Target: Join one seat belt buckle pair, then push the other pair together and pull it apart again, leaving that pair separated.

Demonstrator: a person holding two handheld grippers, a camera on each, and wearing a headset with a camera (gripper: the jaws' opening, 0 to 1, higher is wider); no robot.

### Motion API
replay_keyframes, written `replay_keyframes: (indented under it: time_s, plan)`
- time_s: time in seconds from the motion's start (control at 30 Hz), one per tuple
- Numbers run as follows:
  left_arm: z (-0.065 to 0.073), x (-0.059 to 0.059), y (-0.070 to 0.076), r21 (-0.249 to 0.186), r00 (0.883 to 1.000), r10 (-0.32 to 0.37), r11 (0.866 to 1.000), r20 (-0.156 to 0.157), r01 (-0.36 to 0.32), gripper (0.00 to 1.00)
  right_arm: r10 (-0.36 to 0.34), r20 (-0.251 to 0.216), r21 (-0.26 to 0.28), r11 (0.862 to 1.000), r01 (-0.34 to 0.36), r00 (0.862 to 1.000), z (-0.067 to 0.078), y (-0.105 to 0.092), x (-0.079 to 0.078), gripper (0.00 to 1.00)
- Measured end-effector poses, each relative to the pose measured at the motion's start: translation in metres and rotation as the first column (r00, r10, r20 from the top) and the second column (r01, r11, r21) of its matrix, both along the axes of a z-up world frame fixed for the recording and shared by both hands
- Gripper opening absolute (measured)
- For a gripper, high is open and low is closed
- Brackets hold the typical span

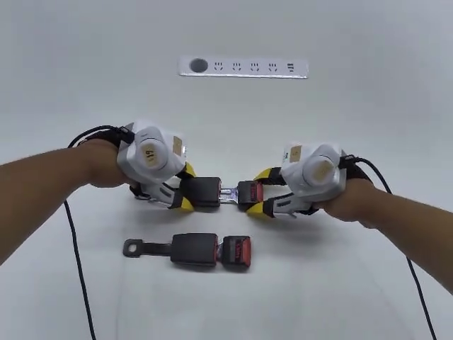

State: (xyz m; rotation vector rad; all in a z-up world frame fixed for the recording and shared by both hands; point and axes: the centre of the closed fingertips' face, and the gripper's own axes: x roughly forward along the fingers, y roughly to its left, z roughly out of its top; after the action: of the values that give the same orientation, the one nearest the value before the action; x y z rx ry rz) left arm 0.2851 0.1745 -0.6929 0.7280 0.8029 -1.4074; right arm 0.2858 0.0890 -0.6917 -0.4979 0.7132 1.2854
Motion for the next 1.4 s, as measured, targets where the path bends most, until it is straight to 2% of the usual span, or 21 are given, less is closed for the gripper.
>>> replay_keyframes:
  time_s: [0.07, 0.27, 0.43, 0.6, 0.7, 0.77, 0.9, 1.17, 1.4]
  plan:
    - [0.000, 0.000, -0.001, 0.005, 1.000, -0.006, 1.000, 0.000, 0.006, 0.34, 0.025, 0.014, -0.020, 1.000, -0.024, 1.000, -0.002, 0.001, 0.001, 0.33]
    - [-0.001, -0.001, -0.001, 0.002, 1.000, -0.006, 1.000, 0.005, 0.006, 0.33, 0.006, 0.004, -0.013, 1.000, -0.006, 1.000, -0.003, 0.004, 0.002, 0.33]
    - [0.001, -0.001, -0.002, 0.029, 0.999, -0.032, 0.999, 0.005, 0.031, 0.33, 0.005, 0.003, -0.013, 1.000, -0.005, 1.000, -0.004, 0.008, 0.002, 0.33]
    - [0.001, -0.001, -0.001, 0.019, 0.999, -0.043, 0.999, 0.007, 0.043, 0.33, 0.008, 0.001, -0.022, 1.000, -0.008, 1.000, -0.004, 0.010, 0.002, 0.33]
    - [0.001, -0.001, -0.001, 0.028, 0.999, -0.046, 0.999, 0.007, 0.045, 0.33, -0.002, -0.006, -0.002, 1.000, 0.002, 1.000, -0.004, 0.021, 0.002, 0.32]
    - [0.001, -0.001, 0.000, 0.029, 0.999, -0.046, 0.999, 0.004, 0.046, 0.33, 0.000, 0.006, -0.016, 1.000, 0.000, 1.000, -0.005, 0.025, 0.003, 0.32]
    - [0.000, 0.002, 0.002, 0.023, 0.999, -0.037, 0.999, 0.002, 0.037, 0.33, -0.011, 0.001, -0.016, 1.000, 0.011, 1.000, -0.004, 0.024, 0.001, 0.32]
    - [0.001, 0.002, 0.002, 0.024, 0.999, -0.037, 0.999, 0.003, 0.037, 0.33, 0.002, 0.030, -0.041, 0.999, -0.001, 1.000, -0.003, 0.025, 0.001, 0.33]
    - [0.000, 0.002, 0.002, 0.028, 0.999, -0.040, 0.999, 0.005, 0.040, 0.33, 0.001, 0.029, -0.051, 0.999, 0.000, 1.000, -0.002, 0.023, 0.000, 0.33]
